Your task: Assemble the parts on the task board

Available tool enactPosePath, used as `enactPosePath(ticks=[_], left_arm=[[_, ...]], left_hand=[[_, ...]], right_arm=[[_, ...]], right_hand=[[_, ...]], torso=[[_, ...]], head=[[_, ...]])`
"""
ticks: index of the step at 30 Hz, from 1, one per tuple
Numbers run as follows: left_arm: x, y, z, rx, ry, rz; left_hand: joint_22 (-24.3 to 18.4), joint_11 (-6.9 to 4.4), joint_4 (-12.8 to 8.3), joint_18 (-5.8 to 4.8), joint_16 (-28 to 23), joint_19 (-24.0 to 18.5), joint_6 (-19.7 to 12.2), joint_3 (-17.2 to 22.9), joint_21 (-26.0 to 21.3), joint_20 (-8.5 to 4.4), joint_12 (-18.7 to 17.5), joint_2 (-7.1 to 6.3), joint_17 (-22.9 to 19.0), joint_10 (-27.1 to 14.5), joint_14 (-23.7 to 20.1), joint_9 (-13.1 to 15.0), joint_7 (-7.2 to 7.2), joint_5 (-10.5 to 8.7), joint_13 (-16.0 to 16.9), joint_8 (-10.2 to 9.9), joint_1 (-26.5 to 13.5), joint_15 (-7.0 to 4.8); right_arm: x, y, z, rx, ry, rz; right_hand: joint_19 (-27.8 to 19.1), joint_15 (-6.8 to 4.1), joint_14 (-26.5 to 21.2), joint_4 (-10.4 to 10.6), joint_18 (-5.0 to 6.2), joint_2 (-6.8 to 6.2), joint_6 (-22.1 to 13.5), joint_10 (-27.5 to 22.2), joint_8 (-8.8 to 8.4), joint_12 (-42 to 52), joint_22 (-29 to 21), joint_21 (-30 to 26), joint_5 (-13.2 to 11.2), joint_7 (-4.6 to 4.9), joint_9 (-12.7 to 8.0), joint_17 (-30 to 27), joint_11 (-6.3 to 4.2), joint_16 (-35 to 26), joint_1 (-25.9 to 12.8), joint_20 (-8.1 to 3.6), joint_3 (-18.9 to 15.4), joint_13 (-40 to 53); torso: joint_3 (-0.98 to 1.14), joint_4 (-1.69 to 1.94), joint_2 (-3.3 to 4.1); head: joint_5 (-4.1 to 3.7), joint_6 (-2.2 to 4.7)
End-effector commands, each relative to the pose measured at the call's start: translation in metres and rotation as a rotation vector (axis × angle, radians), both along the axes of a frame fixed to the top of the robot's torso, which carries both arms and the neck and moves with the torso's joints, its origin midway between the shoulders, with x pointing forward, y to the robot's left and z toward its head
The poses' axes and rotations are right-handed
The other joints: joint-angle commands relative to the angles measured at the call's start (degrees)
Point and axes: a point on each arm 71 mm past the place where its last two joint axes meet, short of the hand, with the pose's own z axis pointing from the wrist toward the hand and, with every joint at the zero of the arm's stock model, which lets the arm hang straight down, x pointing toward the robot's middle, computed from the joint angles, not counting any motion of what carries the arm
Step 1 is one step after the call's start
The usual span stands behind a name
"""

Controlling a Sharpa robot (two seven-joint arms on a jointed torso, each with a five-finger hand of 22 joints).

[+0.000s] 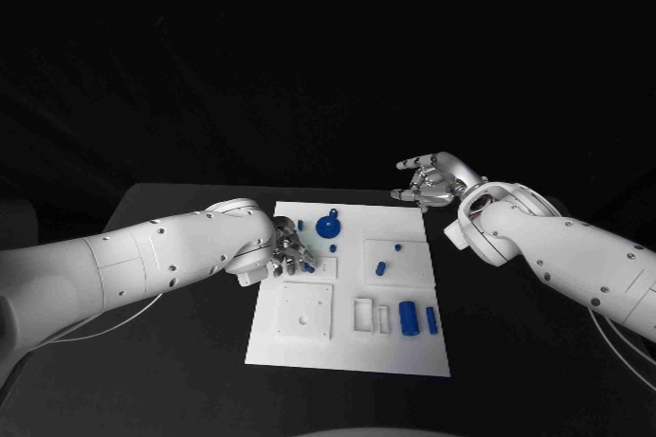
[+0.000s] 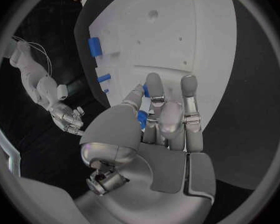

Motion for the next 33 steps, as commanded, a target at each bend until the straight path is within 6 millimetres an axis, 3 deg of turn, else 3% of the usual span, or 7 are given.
enactPosePath(ticks=[1,7,33], left_arm=[[-0.0017,-0.0003,-0.0006,-0.015,-0.024,0.001],[-0.0044,0.0006,0.0022,-0.035,-0.064,0.001],[-0.0023,-0.0076,0.0068,0.013,-0.087,-0.045]], left_hand=[[0.88,-0.53,-0.90,-0.35,0.07,0.40,11.90,0.49,-0.29,0.02,0.08,0.83,0.02,2.79,0.02,21.40,-6.59,0.75,-0.02,0.15,1.29,-0.37],[0.94,-0.56,-1.56,-0.26,0.20,0.53,11.99,0.85,-0.37,0.08,0.17,0.74,0.19,2.80,0.05,21.19,-6.60,1.81,0.04,0.17,1.27,-0.38],[0.99,-0.55,-2.10,-0.03,0.25,0.61,12.02,1.20,-0.37,0.24,0.17,0.83,0.13,2.79,0.02,20.96,-6.59,2.02,0.07,0.18,1.21,-0.37]], right_arm=[[-0.0003,0.0002,-0.0008,0.002,0.005,0.008],[-0.0008,-0.0015,-0.0019,0.002,0.007,0.005],[-0.0011,-0.0018,-0.0050,0.002,0.015,0.004]], right_hand=[[0.21,-0.22,0.06,0.25,0.75,-0.05,-0.30,-0.20,-0.10,0.08,1.24,-0.01,0.24,-0.01,0.05,-0.01,-0.04,0.15,-0.64,-0.01,-0.10,-0.05],[0.24,-0.22,0.09,0.37,0.74,-0.05,-0.26,-0.21,-0.10,0.09,1.24,0.02,0.58,-0.02,0.05,-0.01,-0.05,0.16,-0.76,-0.02,-0.16,-0.04],[0.25,-0.23,0.09,0.53,0.73,-0.06,-0.31,-0.20,-0.10,0.07,1.24,-0.02,1.10,-0.02,0.05,0.00,-0.06,0.16,-0.84,-0.03,-0.27,-0.05]], torso=[[-0.08,0.01,0.00],[-0.10,0.06,-0.02],[0.04,-0.07,0.06]], head=[[-0.11,-0.03],[-0.27,0.01],[-0.13,-0.10]])
